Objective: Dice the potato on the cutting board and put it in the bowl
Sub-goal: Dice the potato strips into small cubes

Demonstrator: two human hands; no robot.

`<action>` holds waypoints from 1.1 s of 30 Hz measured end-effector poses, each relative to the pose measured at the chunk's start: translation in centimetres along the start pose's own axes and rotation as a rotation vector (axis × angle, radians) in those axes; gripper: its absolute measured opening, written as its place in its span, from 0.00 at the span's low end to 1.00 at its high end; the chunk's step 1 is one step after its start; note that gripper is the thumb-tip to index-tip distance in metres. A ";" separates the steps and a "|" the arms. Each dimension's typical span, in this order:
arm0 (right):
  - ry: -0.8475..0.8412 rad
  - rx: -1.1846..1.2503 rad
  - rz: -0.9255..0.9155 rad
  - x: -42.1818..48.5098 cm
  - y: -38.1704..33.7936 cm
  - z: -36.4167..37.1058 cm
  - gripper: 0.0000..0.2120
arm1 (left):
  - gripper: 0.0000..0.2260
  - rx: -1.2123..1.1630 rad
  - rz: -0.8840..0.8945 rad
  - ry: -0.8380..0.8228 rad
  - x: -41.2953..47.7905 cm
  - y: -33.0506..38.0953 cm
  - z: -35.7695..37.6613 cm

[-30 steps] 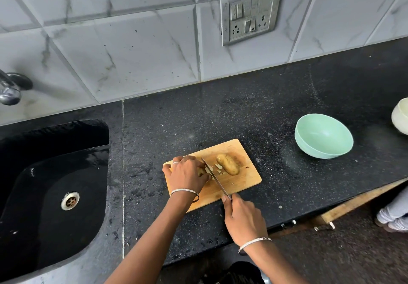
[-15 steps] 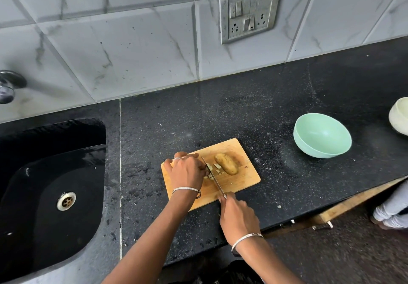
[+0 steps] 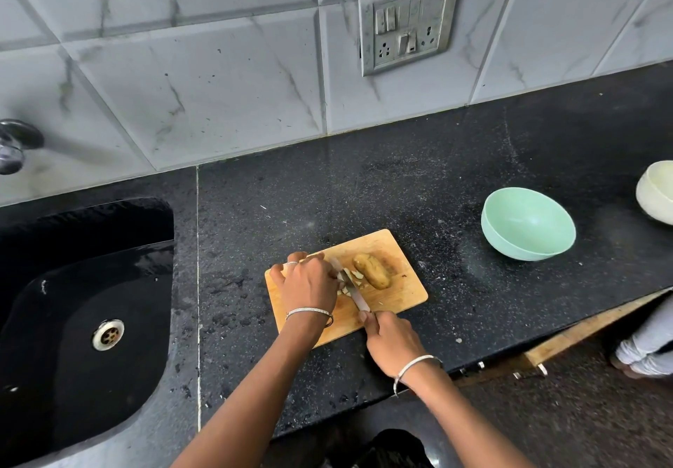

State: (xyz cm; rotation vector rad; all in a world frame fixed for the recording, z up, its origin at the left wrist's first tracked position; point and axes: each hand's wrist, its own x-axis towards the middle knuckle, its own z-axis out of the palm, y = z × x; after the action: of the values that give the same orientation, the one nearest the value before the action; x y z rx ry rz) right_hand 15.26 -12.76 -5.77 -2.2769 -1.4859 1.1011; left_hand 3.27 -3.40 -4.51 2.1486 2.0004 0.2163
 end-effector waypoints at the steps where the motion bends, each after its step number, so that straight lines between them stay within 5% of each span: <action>1: -0.007 0.025 -0.017 0.0 0.3 -0.2 0.20 | 0.06 -0.001 -0.003 0.000 0.0 -0.1 0.0; 15: 0.165 -0.119 -0.087 -2.5 0.8 -0.4 0.18 | 0.15 -0.027 0.027 -0.057 -0.6 -0.6 -0.4; 33: 0.077 -0.072 -0.067 -1.4 0.5 -0.4 0.20 | 0.06 -0.063 0.037 -0.032 -0.3 -0.4 0.7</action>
State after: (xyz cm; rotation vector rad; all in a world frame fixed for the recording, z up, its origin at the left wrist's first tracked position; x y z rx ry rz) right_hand 15.58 -14.15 -5.11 -2.2706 -1.5842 0.9457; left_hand 3.00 -3.68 -5.31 2.1381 1.9113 0.2454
